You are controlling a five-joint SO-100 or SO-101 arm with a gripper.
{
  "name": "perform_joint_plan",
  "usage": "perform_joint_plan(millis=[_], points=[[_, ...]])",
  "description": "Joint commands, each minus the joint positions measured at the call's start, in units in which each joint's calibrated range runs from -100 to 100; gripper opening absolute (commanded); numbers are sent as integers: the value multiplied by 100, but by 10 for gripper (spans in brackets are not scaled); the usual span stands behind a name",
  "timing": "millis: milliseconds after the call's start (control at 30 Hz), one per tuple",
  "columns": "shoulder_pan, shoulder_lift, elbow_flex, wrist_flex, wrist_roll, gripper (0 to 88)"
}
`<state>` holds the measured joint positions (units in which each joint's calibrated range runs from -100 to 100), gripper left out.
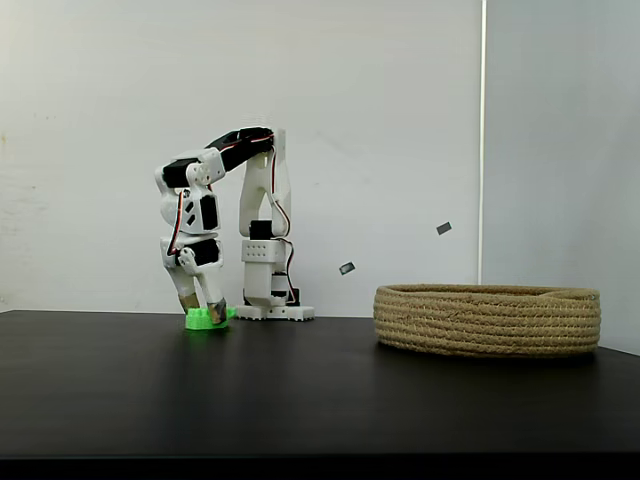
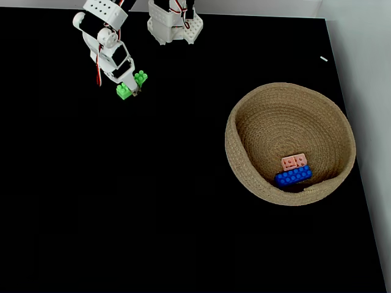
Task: Place the lego blocks in the tray
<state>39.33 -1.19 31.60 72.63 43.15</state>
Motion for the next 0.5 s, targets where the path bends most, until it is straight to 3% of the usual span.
perform_joint_plan(millis=[0, 100, 367, 467], points=[[24, -70, -9, -46, -5, 134], [57, -96, 46, -179, -59, 10], [-207, -277, 101, -154, -825, 1], [-545, -303, 110, 437, -1553, 1]])
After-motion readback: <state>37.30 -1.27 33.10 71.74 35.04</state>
